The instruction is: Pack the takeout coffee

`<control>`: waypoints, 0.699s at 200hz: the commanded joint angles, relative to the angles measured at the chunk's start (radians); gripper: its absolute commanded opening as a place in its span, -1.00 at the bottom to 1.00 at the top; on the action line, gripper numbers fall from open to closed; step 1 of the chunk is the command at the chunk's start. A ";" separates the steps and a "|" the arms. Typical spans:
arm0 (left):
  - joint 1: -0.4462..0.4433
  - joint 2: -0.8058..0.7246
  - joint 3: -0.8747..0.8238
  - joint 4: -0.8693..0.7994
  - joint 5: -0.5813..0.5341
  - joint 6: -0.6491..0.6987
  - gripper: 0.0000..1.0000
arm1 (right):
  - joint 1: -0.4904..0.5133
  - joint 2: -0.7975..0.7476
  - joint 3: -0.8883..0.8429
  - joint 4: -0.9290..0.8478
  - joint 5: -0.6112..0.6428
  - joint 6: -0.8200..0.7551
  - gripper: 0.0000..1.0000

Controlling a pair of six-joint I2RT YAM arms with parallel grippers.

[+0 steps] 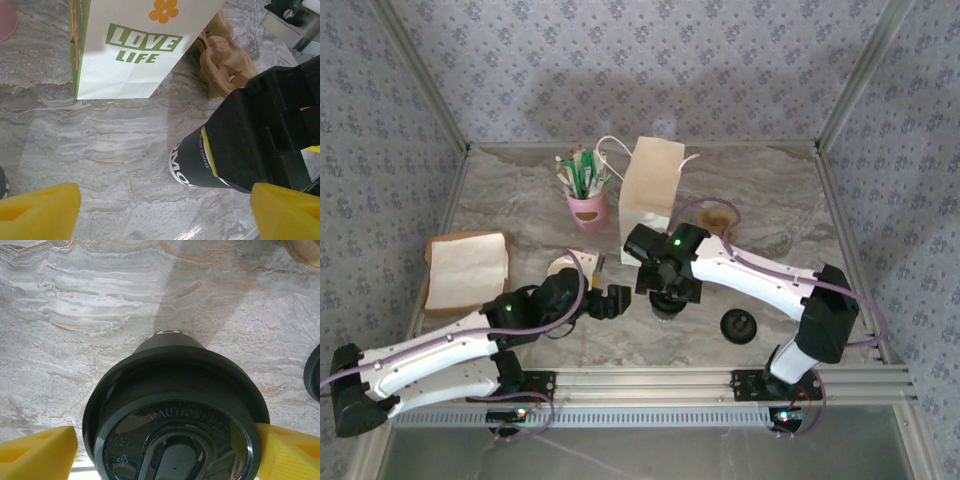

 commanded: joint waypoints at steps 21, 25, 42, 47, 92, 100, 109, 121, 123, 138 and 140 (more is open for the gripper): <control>0.005 0.093 0.044 0.101 0.093 -0.018 0.27 | -0.018 -0.002 -0.021 0.010 -0.006 -0.004 0.91; 0.006 0.104 0.042 0.112 0.102 -0.022 0.23 | -0.019 -0.002 -0.021 0.011 -0.009 -0.004 0.92; 0.003 0.147 0.035 0.166 0.133 -0.041 0.05 | -0.022 -0.003 -0.021 0.015 -0.019 -0.003 0.97; 0.001 0.158 0.033 0.181 0.138 -0.047 -0.02 | -0.023 -0.006 -0.022 0.016 -0.023 -0.002 0.97; -0.033 0.207 0.003 0.293 0.140 -0.086 -0.13 | -0.041 -0.028 -0.040 0.036 -0.045 0.000 1.00; -0.044 0.214 0.003 0.302 0.130 -0.093 -0.14 | -0.045 -0.028 -0.040 0.035 -0.052 0.003 1.00; -0.057 0.219 0.000 0.308 0.111 -0.097 -0.14 | -0.049 -0.030 -0.041 0.033 -0.058 0.002 1.00; -0.069 0.214 -0.011 0.319 0.089 -0.106 -0.16 | -0.058 -0.036 -0.050 0.032 -0.070 0.007 1.00; -0.069 0.212 -0.013 0.321 0.087 -0.107 -0.17 | -0.060 -0.038 -0.051 0.034 -0.071 0.008 1.00; -0.071 0.185 -0.030 0.319 0.063 -0.116 -0.22 | -0.072 -0.053 -0.069 0.040 -0.077 0.020 1.00; -0.072 0.180 -0.033 0.317 0.059 -0.118 -0.22 | -0.073 -0.055 -0.070 0.042 -0.077 0.022 1.00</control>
